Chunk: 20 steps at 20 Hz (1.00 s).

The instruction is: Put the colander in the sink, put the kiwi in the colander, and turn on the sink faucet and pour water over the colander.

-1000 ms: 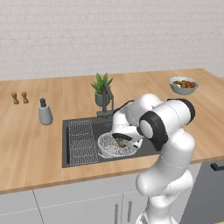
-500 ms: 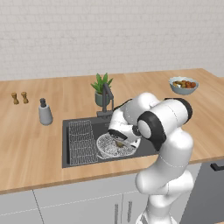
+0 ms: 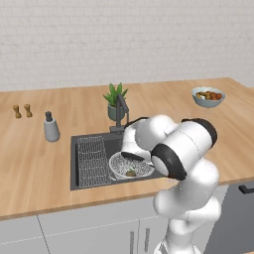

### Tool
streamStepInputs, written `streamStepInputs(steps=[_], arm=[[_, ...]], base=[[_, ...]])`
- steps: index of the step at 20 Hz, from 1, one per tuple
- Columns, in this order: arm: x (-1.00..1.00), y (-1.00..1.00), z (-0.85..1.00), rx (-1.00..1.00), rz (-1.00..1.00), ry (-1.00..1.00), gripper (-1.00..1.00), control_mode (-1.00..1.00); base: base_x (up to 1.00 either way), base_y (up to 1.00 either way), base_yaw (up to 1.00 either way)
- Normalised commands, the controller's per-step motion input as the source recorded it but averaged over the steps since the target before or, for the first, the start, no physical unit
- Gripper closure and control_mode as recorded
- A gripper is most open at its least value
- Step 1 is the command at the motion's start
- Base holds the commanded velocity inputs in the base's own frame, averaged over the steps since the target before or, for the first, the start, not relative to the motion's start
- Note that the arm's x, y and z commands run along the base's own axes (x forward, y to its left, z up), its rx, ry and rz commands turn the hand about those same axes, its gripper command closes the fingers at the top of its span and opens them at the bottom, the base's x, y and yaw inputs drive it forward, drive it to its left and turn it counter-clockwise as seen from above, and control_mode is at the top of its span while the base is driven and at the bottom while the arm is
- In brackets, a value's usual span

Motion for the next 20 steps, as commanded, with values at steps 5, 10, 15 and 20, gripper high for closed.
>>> streamStepInputs(steps=[5, 10, 15, 20], arm=[[0.00, -0.97, 1.00, 0.26, 0.01, 0.00, -1.00, -1.00], [0.05, -0.91, 1.00, 0.40, 0.04, 0.01, -1.00, -1.00], [0.23, -0.57, 1.00, 0.45, 0.06, 0.04, -1.00, -1.00], [0.41, -0.35, 1.00, 0.34, 0.04, 0.10, -1.00, -1.00]], base=[[0.00, 0.00, 0.00], [0.00, 0.00, 0.00], [0.00, 0.00, 0.00], [0.00, 0.00, 0.00]])
